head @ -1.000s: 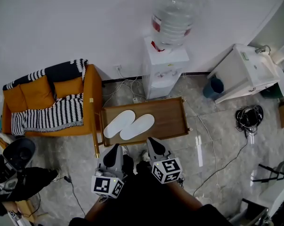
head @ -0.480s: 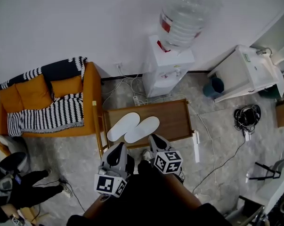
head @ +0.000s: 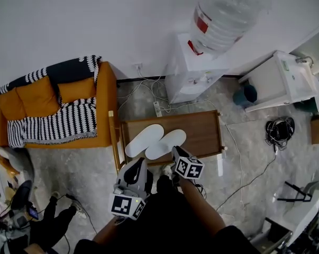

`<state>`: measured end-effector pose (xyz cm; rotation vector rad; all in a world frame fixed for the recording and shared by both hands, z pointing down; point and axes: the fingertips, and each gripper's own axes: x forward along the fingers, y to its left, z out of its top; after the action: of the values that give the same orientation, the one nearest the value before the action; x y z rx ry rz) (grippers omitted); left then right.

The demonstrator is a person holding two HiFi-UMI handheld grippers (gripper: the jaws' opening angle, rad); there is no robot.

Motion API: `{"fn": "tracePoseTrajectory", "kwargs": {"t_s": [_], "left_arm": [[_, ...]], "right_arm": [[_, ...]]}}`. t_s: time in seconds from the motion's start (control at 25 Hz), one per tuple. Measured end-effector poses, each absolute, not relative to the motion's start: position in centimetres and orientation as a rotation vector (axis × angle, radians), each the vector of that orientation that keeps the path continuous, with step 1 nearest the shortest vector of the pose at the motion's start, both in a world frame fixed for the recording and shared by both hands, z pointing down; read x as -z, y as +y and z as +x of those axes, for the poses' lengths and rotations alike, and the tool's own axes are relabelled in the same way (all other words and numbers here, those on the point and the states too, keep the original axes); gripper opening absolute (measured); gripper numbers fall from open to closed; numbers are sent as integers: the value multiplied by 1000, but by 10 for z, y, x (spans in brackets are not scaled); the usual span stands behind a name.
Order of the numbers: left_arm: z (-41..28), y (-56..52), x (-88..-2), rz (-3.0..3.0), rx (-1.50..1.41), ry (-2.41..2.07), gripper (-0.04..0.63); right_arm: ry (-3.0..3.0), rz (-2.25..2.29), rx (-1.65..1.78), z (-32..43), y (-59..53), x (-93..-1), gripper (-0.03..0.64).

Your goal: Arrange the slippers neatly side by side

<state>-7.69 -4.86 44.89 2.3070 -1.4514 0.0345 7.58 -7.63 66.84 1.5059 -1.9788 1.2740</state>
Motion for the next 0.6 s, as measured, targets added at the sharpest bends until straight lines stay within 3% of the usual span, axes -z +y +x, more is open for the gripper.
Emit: {"fn": "tracePoseTrajectory", "kwargs": {"t_s": [0.6], "left_arm": [[-96, -69, -457, 2275, -47, -1462, 12]], "right_arm": [[-1633, 1474, -1509, 78, -76, -789, 100]]}}
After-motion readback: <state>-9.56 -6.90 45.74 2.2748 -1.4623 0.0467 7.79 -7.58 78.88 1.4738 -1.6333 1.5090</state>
